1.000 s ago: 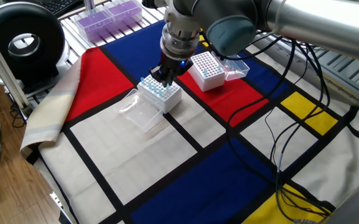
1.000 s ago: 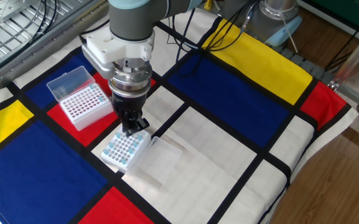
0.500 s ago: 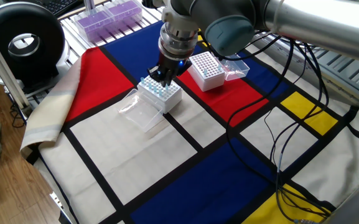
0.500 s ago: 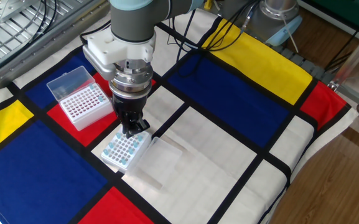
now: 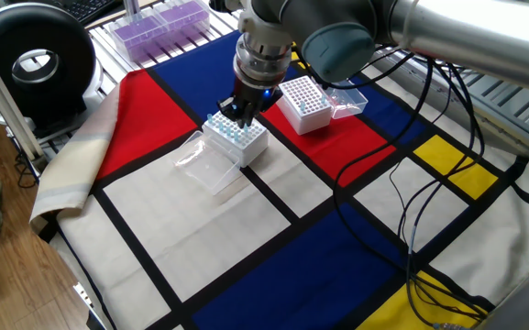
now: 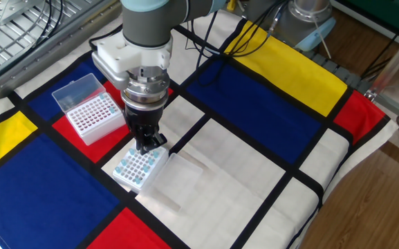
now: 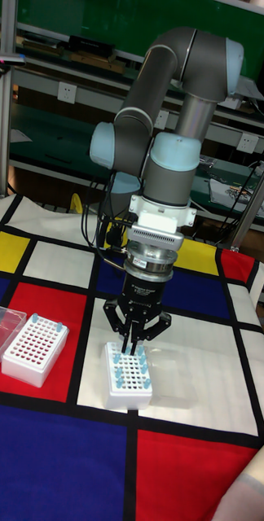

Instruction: Transfer all medium pipette tips from one holder to another

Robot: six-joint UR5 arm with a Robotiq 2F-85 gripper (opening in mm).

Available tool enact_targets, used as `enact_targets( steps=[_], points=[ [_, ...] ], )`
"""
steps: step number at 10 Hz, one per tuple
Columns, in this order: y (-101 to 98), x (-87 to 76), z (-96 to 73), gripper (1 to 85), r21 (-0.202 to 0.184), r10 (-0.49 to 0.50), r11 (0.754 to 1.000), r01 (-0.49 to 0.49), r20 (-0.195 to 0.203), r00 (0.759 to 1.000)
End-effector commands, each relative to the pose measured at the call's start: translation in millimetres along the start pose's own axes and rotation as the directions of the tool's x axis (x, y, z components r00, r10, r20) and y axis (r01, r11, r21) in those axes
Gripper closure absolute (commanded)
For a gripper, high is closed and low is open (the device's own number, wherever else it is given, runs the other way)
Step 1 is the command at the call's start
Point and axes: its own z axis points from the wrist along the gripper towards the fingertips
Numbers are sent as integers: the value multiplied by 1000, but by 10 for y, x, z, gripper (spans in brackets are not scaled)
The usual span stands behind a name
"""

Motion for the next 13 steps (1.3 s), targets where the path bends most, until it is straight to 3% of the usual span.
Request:
enact_targets(
  steps=[1, 4, 6, 9, 13],
  points=[
    [1, 0, -2, 660, -11, 10, 1000, -10, -3, 1000],
    [-87, 21, 16, 717, -2, 21, 1000, -22, -9, 1000],
    [-133, 48, -58, 737, 7, 31, 1000, -31, -21, 999],
    [-161, 47, -27, 843, 27, 55, 998, -55, -20, 998],
    [-195, 12, -115, 847, 44, 68, 997, -67, -20, 997]
  ],
)
